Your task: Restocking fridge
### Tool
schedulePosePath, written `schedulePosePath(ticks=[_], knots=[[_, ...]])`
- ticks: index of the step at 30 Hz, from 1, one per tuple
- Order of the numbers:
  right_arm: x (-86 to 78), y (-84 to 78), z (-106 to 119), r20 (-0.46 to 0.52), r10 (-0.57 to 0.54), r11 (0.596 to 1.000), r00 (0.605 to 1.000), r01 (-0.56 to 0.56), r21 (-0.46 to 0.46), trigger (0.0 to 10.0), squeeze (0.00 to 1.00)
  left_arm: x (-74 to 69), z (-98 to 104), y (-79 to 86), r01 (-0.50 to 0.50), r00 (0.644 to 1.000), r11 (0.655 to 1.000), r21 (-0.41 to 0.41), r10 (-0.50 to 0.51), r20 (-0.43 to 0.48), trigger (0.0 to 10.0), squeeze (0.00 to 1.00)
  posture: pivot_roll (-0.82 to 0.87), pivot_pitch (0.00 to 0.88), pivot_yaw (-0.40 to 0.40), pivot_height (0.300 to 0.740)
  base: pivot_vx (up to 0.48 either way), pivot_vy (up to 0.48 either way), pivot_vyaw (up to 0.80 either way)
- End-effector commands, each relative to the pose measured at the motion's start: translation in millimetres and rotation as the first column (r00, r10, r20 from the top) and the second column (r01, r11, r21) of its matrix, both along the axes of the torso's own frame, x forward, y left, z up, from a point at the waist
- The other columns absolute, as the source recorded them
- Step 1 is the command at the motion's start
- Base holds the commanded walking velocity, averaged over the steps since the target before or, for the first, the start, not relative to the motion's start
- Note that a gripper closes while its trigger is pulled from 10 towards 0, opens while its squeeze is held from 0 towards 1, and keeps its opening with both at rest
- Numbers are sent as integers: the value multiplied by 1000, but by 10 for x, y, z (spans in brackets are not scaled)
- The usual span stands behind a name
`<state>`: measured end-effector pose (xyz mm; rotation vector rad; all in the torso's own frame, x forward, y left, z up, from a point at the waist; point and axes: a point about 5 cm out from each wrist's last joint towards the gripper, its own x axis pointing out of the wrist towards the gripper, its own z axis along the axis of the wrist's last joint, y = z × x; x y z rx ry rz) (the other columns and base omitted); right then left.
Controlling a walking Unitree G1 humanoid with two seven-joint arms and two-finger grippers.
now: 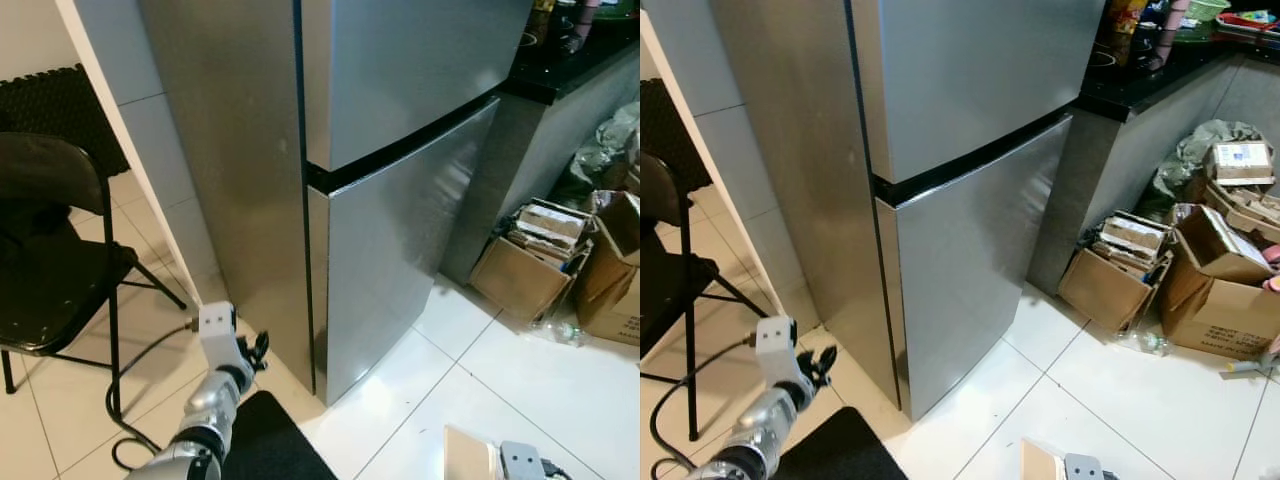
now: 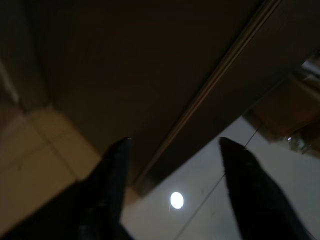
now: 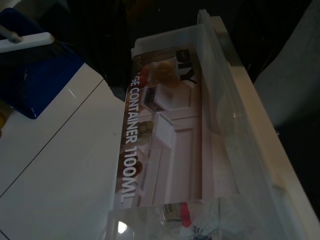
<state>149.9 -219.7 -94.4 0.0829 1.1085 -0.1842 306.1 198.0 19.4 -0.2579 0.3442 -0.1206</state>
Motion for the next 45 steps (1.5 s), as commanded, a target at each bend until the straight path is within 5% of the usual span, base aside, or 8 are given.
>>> schedulePosePath(ticks=[1,13,19,23,24,26,33,45], knots=[[81,-82,53,52,-29,1000,998,30,-9,10000,0,36,76,62,17,999,1000,11,-18,43,10000,1000,32,0,-11,740,0,0,0],[-78,-234,31,25,-56,998,998,57,-37,10000,0,209,477,52,196,937,979,-49,-172,303,10000,1000,28,0,-12,740,0,0,0],[-223,-218,-22,-6,-62,998,998,61,-34,10000,0,351,856,21,362,832,932,-15,-316,455,10000,1000,24,0,2,740,0,0,0],[-212,-194,-24,1,-63,998,998,63,-26,10000,0,394,933,-59,402,803,915,27,-366,471,10000,1000,18,0,9,740,0,0,0],[-188,-156,-25,10,-60,998,998,60,-16,10000,0,445,1003,-130,420,784,906,54,-392,481,10000,0,14,0,14,740,0,0,0],[-127,-32,-31,29,-31,999,999,31,7,10000,0,556,1144,-322,454,749,882,123,-453,484,10000,0,3,0,22,740,0,0,0],[-74,80,-30,60,4,1000,998,-5,14,10000,0,612,1157,-546,470,741,857,209,-512,434,10000,0,-20,0,54,740,0,0,0],[86,-52,68,136,26,998,990,-19,-54,10000,0,655,1175,-693,456,754,864,213,-502,423,10000,0,-59,0,77,740,0,0,0]])
